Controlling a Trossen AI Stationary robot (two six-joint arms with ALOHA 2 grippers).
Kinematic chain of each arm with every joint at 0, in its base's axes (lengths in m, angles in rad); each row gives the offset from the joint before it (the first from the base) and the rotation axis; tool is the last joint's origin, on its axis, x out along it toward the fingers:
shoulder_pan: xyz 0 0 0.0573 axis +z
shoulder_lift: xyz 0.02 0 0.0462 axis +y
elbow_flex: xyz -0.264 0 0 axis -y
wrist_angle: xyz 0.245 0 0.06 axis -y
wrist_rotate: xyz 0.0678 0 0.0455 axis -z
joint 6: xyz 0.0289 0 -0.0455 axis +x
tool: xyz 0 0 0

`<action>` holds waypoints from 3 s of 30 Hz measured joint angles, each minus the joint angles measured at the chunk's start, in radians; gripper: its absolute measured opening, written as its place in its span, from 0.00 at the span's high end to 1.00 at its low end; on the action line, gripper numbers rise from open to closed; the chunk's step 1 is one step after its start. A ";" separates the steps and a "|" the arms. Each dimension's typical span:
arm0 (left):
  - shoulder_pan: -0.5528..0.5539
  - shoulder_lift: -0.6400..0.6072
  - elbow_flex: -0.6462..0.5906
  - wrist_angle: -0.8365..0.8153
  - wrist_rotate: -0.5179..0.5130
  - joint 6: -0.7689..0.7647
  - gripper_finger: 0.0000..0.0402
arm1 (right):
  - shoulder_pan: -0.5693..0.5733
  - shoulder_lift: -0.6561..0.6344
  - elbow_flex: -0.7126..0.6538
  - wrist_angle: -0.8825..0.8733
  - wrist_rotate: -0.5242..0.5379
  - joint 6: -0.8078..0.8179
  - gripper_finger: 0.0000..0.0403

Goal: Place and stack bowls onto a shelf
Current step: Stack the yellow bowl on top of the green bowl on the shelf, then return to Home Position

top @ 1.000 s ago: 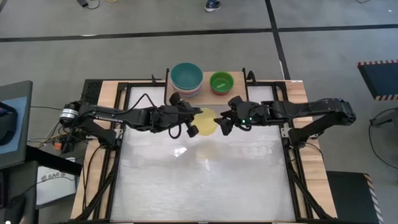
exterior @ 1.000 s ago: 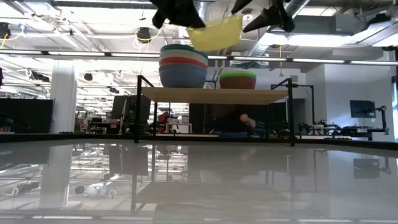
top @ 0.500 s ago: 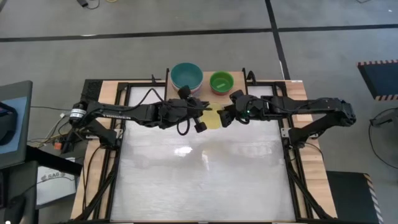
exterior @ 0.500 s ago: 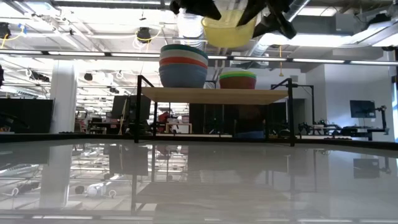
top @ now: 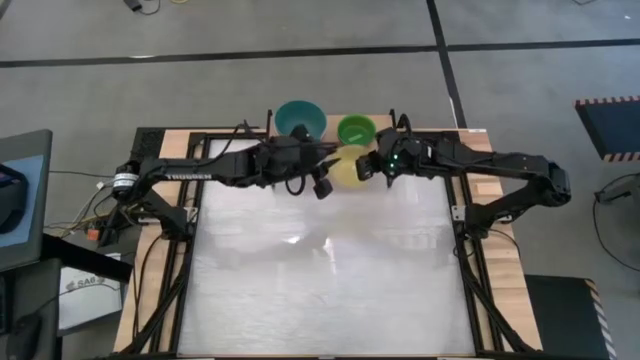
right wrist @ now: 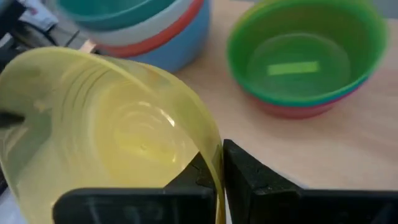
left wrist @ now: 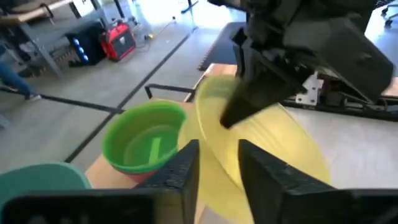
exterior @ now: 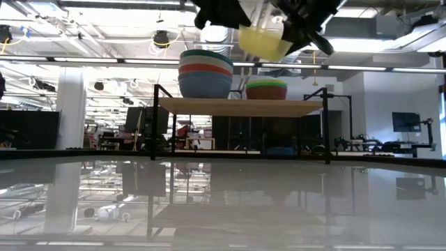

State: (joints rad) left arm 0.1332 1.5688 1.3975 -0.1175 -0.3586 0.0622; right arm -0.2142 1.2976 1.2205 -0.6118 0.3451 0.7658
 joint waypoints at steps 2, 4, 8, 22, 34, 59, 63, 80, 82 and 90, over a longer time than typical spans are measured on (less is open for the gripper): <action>0.018 0.000 0.000 -0.004 0.009 -0.009 0.72 | -0.034 -0.002 0.000 -0.009 -0.003 -0.008 0.92; 0.032 -0.005 0.008 -0.038 0.011 -0.012 0.67 | -0.066 -0.003 0.000 -0.012 -0.004 -0.015 0.94; 0.056 -0.005 0.074 -0.117 -0.002 0.016 0.59 | -0.130 -0.005 0.010 -0.006 -0.008 -0.041 0.94; 0.114 -0.008 0.143 -0.112 -0.004 0.083 0.58 | -0.464 0.014 0.051 -0.035 -0.296 -0.145 0.92; 0.131 -0.007 0.143 -0.169 -0.025 0.030 0.58 | -0.486 0.120 0.050 0.066 -0.409 -0.181 0.87; 0.126 -0.074 0.143 -0.315 -0.065 -0.062 0.58 | -0.496 0.106 0.050 0.187 -0.412 -0.174 0.46; 0.126 -0.142 0.144 -0.288 -0.052 -0.060 0.58 | -0.494 0.082 0.050 0.256 -0.503 -0.214 0.46; -0.025 -0.548 -0.193 -0.133 -0.201 -0.139 0.58 | -0.307 0.064 -0.043 0.301 -0.481 -0.325 0.81; -0.040 -0.587 -0.283 -0.069 -0.167 -0.186 0.58 | -0.293 0.032 -0.081 0.356 -0.521 -0.324 0.84; -0.074 -0.636 -0.561 0.205 0.162 -0.280 0.60 | -0.172 -0.199 -0.344 0.638 -0.617 -0.328 0.94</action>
State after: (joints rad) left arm 0.0596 0.9328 0.8361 0.0871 -0.1962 -0.2175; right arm -0.3865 1.0984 0.8769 0.0263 -0.2720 0.4377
